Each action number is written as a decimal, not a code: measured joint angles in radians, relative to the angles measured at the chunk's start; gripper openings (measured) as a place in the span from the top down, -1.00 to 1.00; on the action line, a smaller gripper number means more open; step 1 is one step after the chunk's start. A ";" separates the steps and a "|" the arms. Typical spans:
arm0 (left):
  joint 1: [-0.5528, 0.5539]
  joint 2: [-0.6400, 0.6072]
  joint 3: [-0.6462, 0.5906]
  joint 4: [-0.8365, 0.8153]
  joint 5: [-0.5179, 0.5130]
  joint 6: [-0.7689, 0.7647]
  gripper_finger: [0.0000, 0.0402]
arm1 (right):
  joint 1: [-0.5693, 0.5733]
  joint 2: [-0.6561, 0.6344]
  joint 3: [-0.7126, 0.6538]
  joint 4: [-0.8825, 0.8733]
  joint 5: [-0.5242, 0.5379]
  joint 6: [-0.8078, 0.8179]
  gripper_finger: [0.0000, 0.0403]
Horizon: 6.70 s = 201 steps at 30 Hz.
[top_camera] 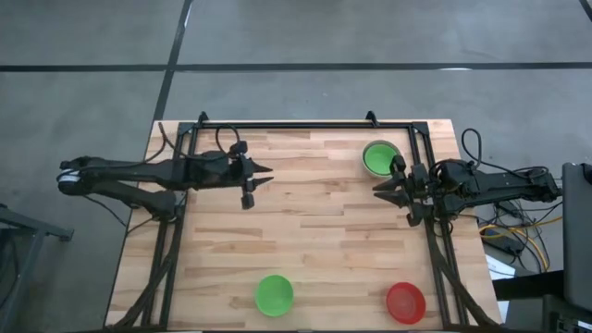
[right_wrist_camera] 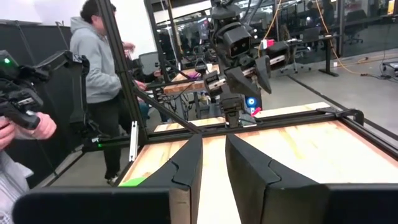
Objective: Nest bowls inside each other
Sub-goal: Stack the green bowl on top of the green bowl
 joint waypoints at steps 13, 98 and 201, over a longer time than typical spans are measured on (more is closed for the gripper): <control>0.000 -0.084 0.000 -0.162 0.125 -0.217 0.47 | 0.000 0.000 0.000 -0.001 0.000 0.000 0.59; -0.520 0.284 0.169 -0.262 0.100 -0.779 0.47 | 0.000 0.000 0.000 -0.002 0.000 -0.001 0.66; -0.678 0.506 0.059 0.114 -0.042 -1.210 0.47 | 0.000 0.000 0.000 -0.002 0.000 -0.001 0.61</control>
